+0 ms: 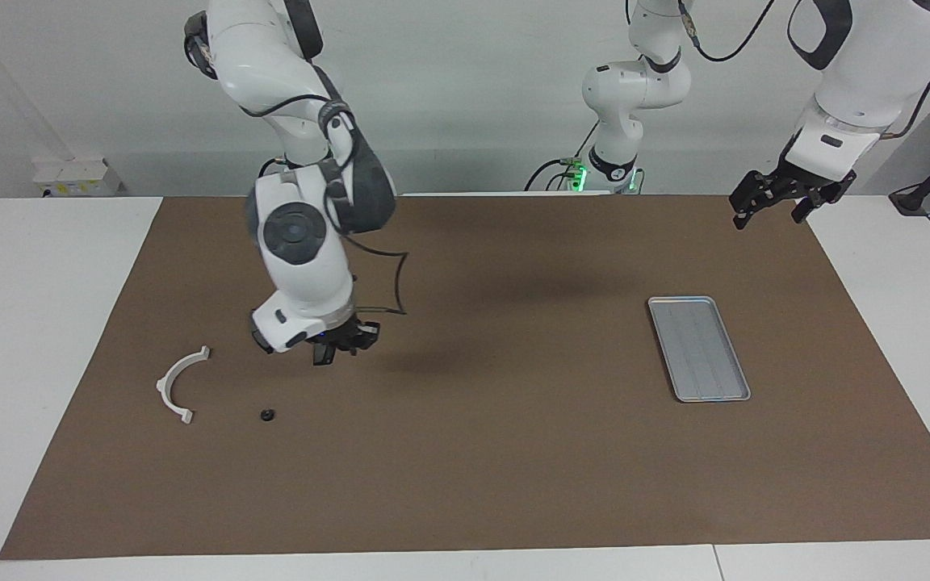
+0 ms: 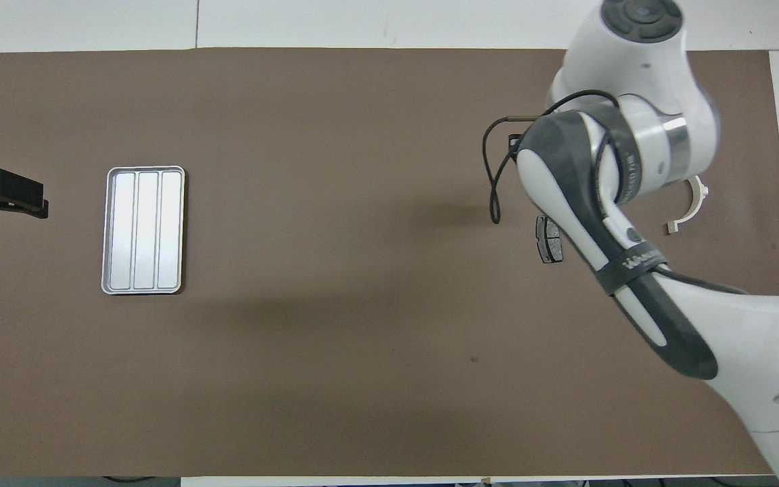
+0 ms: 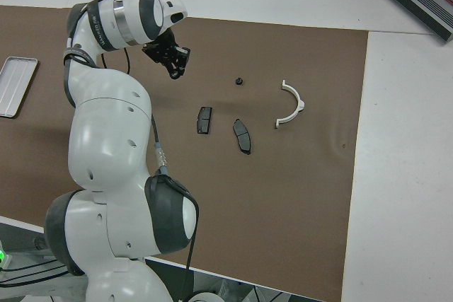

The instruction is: Place bearing gear from tray to pile

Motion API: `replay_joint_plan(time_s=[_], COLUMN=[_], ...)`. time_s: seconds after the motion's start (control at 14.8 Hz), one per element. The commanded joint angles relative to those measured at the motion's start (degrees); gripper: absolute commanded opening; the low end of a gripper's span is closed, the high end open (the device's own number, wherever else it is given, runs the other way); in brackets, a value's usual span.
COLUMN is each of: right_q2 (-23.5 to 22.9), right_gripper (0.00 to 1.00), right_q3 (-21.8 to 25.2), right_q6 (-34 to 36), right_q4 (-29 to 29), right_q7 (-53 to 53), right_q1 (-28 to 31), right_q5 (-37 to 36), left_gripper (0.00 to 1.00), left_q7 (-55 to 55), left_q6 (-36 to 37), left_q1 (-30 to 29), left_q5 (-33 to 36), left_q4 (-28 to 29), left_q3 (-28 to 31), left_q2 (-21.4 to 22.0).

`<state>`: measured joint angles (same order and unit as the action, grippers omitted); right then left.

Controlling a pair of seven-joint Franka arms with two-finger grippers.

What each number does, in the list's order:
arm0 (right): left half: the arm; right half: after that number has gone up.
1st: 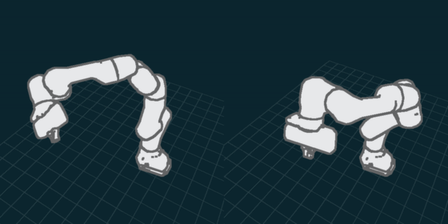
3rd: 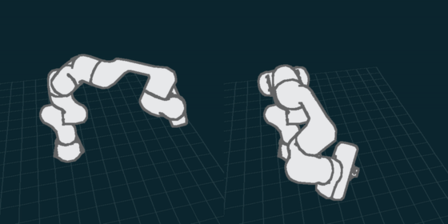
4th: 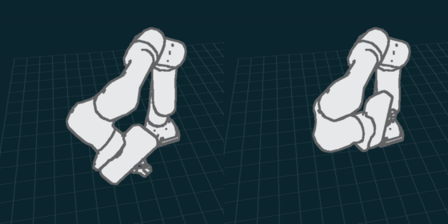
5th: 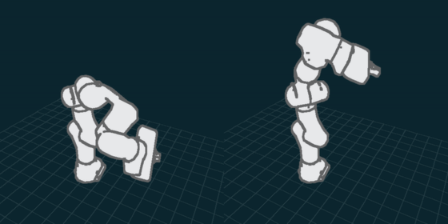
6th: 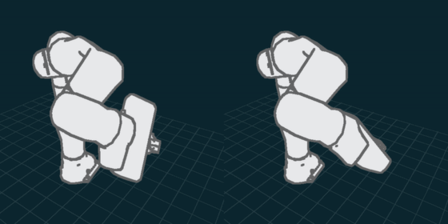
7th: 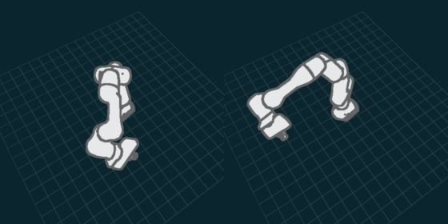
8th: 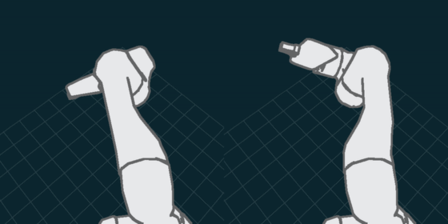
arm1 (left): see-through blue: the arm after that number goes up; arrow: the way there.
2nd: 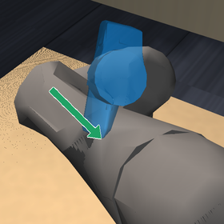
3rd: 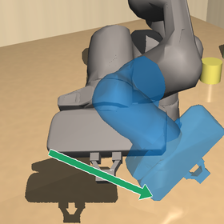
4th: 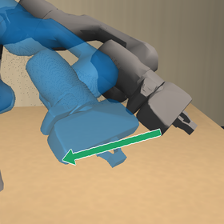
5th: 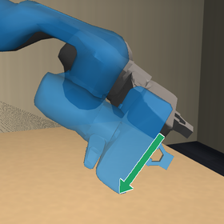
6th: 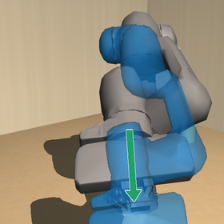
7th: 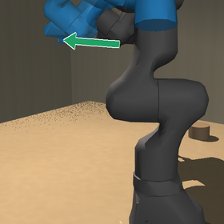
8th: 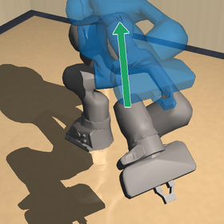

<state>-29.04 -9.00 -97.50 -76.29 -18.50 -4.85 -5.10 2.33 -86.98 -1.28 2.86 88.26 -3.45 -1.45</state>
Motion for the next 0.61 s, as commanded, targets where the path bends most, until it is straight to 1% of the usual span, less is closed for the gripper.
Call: replay_joint_plan(time_s=[0.0, 0.13, 0.27, 0.4, 0.54], right_q2=[0.8, 2.6, 3.5, 2.6, 0.4], right_gripper=[0.0, 0.0, 0.0, 0.0, 0.0], right_q3=[-1.0, -1.0, -1.1, -1.0, -0.9], right_q6=[-2.2, -8.6, -15.7, -19.7, -24.0], right_q4=[-3.2, -9.0, -14.7, -16.7, -17.8], right_q7=[6.1, 10.2, 12.0, 11.9, 11.8], right_q1=[2.5, 5.0, 7.0, 7.0, 7.1], right_q5=[-1.5, -1.6, -1.6, -1.6, -1.7], left_gripper=[1.0, 1.0, 1.0, 1.0, 1.0], left_q7=[-1.0, -0.8, -0.7, -0.8, -0.8], left_q6=[0.6, 1.9, 3.4, 3.1, 3.7], left_q1=[-0.8, 0.7, 0.5, 0.5, 1.4], left_q5=[-0.3, -0.4, -0.3, -0.8, -0.9], left_q4=[1.8, 1.9, 1.8, 2.3, 2.2], left_q3=[-0.1, 0.5, 0.6, 0.6, 0.6], left_q2=[1.5, 1.8, 1.8, 2.2, 2.2])
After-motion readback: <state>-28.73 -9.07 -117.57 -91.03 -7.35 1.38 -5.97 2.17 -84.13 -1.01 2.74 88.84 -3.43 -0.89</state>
